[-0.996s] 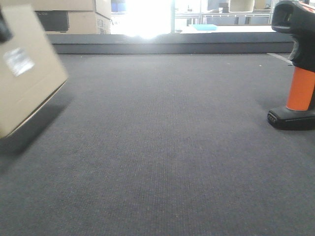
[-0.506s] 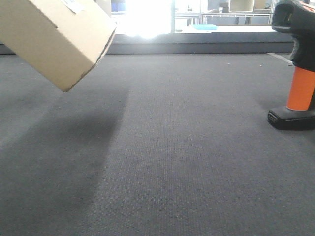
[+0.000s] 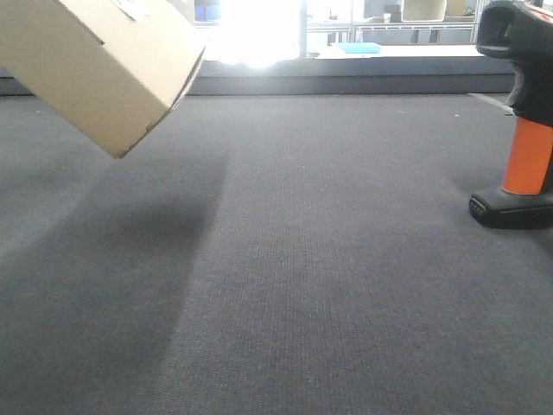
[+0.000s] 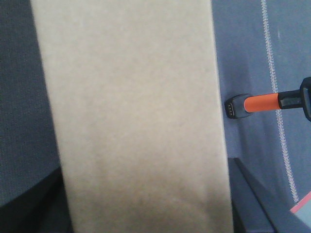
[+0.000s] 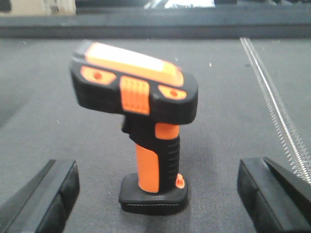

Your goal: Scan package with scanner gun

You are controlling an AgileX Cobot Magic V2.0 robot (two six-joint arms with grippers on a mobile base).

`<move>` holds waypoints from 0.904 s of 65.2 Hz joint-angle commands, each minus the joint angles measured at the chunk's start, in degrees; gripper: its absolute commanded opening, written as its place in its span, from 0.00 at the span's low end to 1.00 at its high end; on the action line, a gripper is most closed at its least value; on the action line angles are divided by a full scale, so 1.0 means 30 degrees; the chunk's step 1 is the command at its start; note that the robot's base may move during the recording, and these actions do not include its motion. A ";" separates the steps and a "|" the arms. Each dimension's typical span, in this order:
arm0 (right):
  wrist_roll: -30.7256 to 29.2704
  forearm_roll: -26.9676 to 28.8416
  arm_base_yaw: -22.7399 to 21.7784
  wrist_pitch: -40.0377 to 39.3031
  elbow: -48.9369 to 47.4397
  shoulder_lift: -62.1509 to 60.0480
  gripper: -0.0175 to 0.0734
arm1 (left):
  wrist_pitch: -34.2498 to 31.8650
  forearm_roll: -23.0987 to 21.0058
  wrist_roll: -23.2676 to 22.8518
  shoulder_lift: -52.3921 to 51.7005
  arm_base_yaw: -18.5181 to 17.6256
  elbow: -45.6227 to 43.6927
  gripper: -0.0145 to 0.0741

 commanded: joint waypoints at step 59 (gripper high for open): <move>0.2313 -0.0916 0.0058 -0.6381 -0.1945 0.8495 0.82 | -0.0054 -0.0432 -0.0020 -0.0256 -0.0009 -0.0056 0.04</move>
